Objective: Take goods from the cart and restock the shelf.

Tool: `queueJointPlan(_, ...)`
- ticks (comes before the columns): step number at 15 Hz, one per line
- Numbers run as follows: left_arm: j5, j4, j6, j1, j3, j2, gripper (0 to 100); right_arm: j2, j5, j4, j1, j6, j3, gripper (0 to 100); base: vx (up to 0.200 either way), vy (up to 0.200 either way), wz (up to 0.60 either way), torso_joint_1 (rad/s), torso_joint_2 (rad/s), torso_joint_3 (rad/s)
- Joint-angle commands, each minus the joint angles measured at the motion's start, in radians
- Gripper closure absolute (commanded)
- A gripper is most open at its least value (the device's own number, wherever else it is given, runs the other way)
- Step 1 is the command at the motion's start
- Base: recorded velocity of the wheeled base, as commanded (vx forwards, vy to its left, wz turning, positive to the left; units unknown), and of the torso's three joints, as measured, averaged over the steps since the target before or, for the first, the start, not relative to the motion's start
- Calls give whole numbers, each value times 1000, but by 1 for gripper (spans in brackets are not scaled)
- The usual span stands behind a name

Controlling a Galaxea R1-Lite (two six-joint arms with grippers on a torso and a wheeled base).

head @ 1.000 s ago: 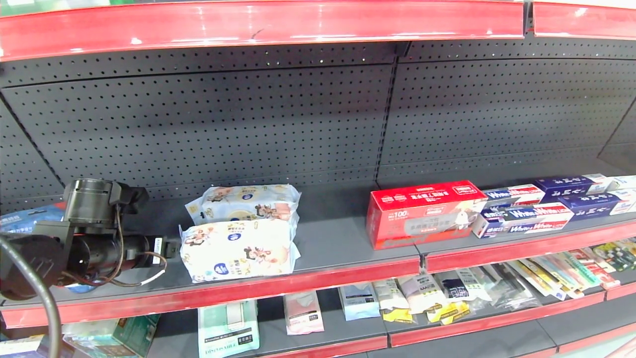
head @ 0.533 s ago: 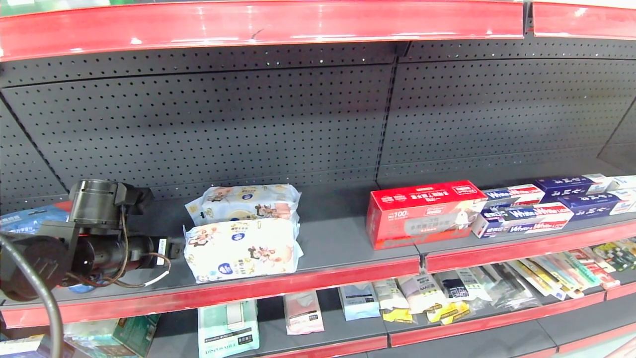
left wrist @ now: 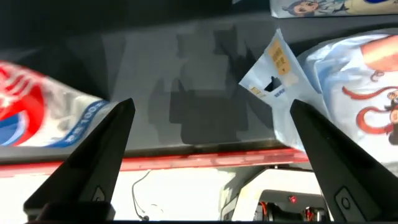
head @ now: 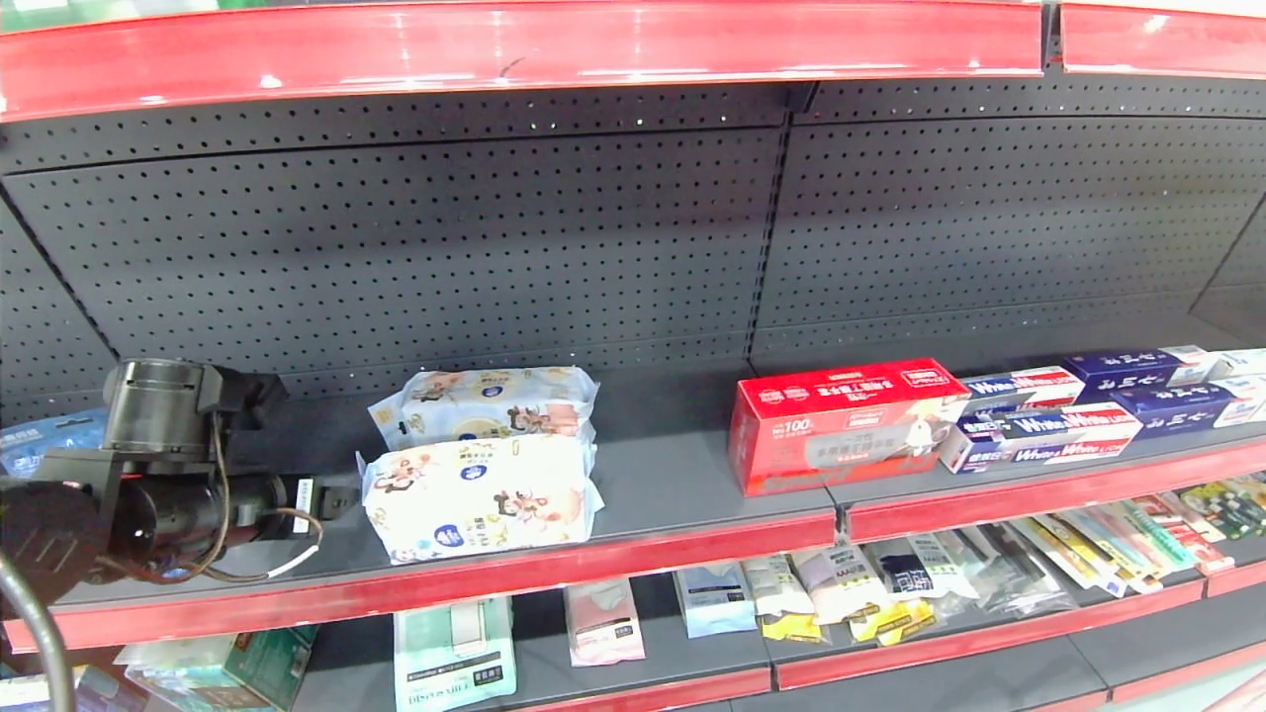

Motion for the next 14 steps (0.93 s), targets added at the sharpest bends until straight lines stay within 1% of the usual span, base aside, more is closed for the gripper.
queueJointPlan(1, -11, 5, 24, 40, 67, -138, 0, 1, 0, 0, 1, 0, 0, 0, 0, 0, 0, 0, 0, 0)
queueJointPlan(3, -52, 15, 42, 71, 150, -305, 0, 1, 0, 0, 0, 0, 0, 0, 0, 0, 0, 0, 0, 0)
queueJointPlan(4, -54, 48, 42, 77, 176, -404, 0, 1, 0, 0, 0, 0, 0, 0, 0, 0, 0, 0, 0, 0)
queueJointPlan(6, -54, 177, 44, 79, 207, -647, 0, 1, 0, 0, 0, 0, 0, 0, 0, 0, 0, 0, 0, 0)
queueJointPlan(8, -73, 333, 53, 88, 230, -891, 0, 1, 0, 0, 0, 0, 0, 0, 0, 0, 0, 0, 0, 0)
queueJointPlan(9, -121, 402, 61, 88, 252, -1031, 0, 1, 0, 0, 0, 0, 0, 0, 0, 0, 0, 0, 0, 0)
queueJointPlan(10, -181, 474, 64, 85, 288, -1206, 0, 1, 0, 0, 0, 0, 0, 0, 0, 0, 0, 0, 0, 0)
queueJointPlan(11, -196, 522, 64, 86, 304, -1310, 0, 1, 0, 0, 0, 0, 0, 0, 0, 0, 0, 0, 0, 0)
queueJointPlan(12, -193, 565, 62, 83, 307, -1388, 0, 1, 0, 0, 0, 0, 0, 0, 0, 0, 0, 0, 0, 0)
queueJointPlan(13, -189, 591, 61, 85, 310, -1454, 0, 1, 0, 0, 0, 0, 0, 0, 0, 0, 0, 0, 0, 0)
queueJointPlan(14, -179, 597, 62, 86, 328, -1505, 0, 1, 0, 0, 0, 0, 0, 0, 0, 0, 0, 0, 0, 0)
